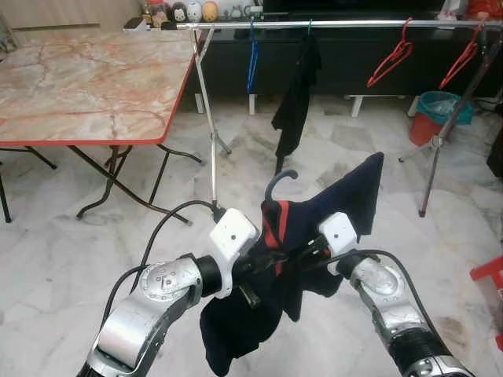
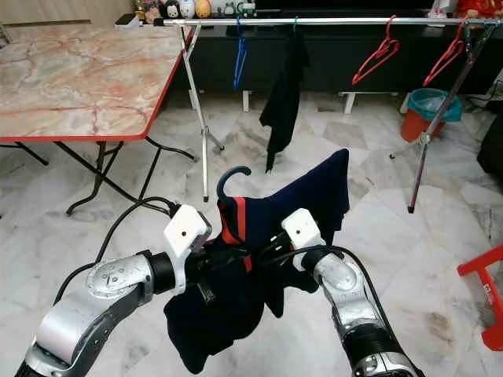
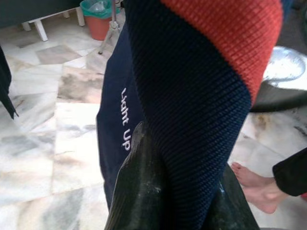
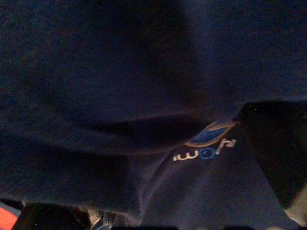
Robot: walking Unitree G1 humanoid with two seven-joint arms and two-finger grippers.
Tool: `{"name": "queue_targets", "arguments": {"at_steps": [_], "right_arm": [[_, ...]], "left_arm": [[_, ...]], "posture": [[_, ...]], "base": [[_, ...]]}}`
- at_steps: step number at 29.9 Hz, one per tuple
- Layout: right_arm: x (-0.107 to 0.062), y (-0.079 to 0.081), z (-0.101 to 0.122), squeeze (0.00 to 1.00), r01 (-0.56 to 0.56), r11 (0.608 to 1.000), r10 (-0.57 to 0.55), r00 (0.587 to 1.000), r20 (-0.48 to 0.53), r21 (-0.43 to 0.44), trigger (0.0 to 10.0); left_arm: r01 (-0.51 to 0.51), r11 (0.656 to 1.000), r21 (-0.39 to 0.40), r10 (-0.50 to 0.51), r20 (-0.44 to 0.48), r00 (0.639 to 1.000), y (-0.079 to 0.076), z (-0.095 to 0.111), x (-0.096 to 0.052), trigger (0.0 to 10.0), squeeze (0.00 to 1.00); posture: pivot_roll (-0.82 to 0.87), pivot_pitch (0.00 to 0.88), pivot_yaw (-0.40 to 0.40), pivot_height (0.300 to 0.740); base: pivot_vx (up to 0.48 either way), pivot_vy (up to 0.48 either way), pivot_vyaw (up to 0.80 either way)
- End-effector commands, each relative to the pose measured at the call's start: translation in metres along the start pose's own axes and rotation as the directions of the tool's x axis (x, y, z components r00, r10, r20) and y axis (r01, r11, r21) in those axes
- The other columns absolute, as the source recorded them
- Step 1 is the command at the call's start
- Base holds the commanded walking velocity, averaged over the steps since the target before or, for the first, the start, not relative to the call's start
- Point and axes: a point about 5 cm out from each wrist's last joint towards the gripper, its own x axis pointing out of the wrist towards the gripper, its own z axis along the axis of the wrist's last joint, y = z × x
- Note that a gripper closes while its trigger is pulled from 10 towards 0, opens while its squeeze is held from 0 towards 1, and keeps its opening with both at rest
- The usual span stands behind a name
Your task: Hang hanger
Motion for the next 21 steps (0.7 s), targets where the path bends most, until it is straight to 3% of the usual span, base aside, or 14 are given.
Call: {"name": "queue_targets", "arguments": {"at_steps": [1,11,21], "right_arm": [[0.003,-0.007,0.013,0.0,0.017,0.999,-0.016,0.999,0.047,-0.029,10.0],[0.005,0.003,0.013,0.0,-0.052,0.998,0.053,0.998,0.044,-0.031,10.0],[0.001,0.0,0.009,0.0,-0.077,0.996,0.077,0.997,-0.002,-0.052,10.0]], "left_arm": [[-0.03,0.999,0.032,0.03,-0.007,1.0,0.002,-0.002,0.001,10.0,0.0],[-0.243,0.968,0.066,0.248,-0.084,0.965,0.028,-0.02,-0.005,10.0,0.0],[-0.298,0.949,0.107,0.311,-0.151,0.938,0.038,-0.036,-0.012,10.0,0.0]], "posture": [[0.04,0.034,0.016,0.74],[0.04,0.032,0.015,0.74],[0.03,0.038,0.017,0.74]], "base": [[0.0,0.0,0.0],[0.0,0.0,0.0],[0.0,0.0,0.0]]}}
